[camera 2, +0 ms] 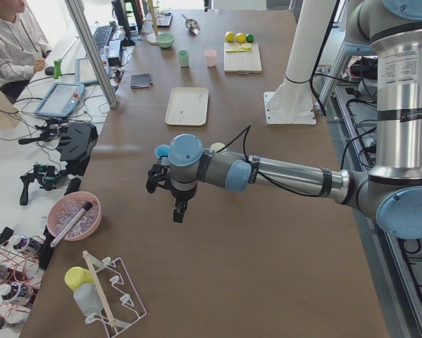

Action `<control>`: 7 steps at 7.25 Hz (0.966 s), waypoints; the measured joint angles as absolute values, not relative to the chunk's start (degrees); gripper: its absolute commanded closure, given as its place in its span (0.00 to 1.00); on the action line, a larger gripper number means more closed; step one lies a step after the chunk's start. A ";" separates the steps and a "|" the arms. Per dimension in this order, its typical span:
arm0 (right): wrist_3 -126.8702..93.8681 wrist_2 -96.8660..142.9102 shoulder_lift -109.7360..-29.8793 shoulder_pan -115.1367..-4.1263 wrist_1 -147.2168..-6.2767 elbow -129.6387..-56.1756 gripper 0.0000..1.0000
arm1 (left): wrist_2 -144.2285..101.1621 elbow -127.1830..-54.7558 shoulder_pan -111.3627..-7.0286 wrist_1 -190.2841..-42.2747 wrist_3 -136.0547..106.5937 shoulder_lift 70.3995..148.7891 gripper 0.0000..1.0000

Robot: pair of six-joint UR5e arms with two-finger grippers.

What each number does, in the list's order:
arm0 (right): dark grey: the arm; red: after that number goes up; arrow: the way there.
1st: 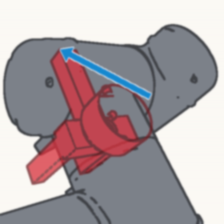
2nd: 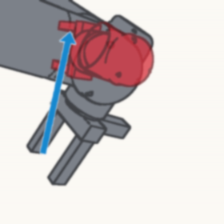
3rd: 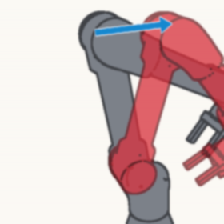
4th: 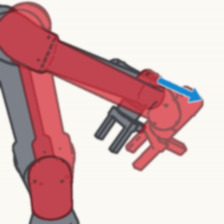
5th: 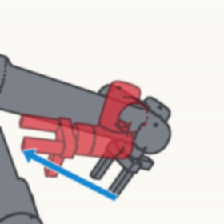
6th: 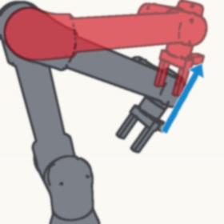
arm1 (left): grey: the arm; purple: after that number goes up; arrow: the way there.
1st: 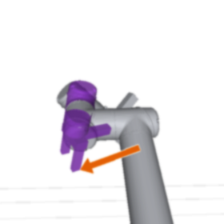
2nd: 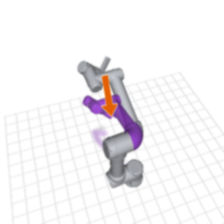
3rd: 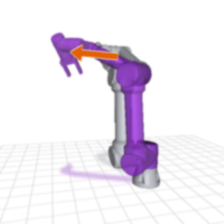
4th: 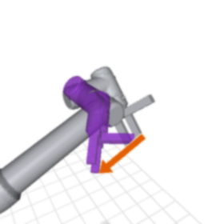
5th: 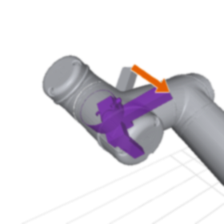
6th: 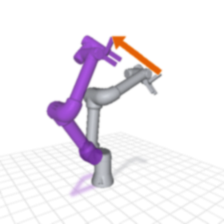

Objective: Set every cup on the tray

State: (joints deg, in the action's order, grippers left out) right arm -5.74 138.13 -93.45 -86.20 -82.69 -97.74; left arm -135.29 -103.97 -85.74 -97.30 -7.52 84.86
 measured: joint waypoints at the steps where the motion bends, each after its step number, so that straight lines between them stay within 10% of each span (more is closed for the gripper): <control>1: -5.72 138.09 -93.64 -86.93 -82.83 -97.74 0.00 | -135.28 -104.19 -85.75 -97.41 -7.52 84.71 0.02; 7: -5.90 138.55 -93.55 -87.31 -82.37 -98.24 0.00 | -135.63 -105.32 -85.30 -97.66 -8.27 84.05 0.02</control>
